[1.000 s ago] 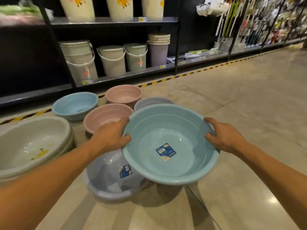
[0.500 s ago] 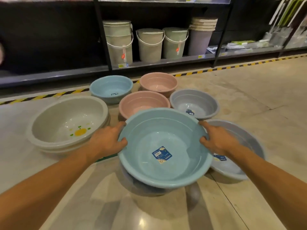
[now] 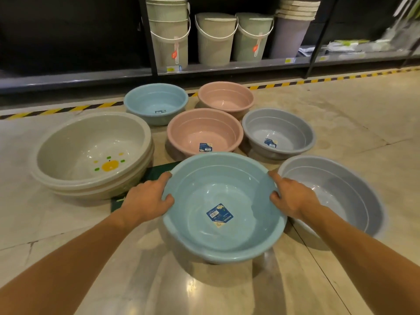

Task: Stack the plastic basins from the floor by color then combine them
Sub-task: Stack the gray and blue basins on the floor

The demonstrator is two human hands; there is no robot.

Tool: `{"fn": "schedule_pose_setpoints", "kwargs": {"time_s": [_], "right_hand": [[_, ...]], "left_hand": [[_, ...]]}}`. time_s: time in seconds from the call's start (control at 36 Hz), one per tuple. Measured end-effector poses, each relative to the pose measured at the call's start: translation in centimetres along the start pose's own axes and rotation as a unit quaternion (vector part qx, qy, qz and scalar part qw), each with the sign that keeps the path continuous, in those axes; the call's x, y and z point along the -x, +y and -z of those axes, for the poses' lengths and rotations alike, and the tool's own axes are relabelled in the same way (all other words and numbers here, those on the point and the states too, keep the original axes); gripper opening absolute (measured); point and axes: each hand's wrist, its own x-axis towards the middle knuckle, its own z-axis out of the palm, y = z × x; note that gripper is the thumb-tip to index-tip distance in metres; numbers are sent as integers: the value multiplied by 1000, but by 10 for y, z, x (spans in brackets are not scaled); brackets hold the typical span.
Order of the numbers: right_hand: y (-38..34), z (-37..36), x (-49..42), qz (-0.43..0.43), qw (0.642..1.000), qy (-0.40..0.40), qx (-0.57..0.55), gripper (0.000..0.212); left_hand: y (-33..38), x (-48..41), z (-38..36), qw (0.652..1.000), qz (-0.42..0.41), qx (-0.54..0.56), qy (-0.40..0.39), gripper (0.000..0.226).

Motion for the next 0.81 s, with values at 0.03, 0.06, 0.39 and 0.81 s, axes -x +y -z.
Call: {"fn": "schedule_pose_setpoints", "kwargs": {"time_s": [0.03,0.06,0.39,0.81], "right_hand": [[0,-2,-1,-2,1000,-4,3,61],[0,-5,-3,-3,1000,-6,6,60],[2,-34,-12,-25,999,-34,19,58],[-1,-40,-12,-32,998,-61,9,70]], "left_hand": [[-2,-2,-5,1000,2,5,-2,61],[-3,-3,-10,1000,1,6,-5,62],[-3,-11,-44,999,15,18,-22,62],[3,-2,-46,998,28,39,-36,65]]}}
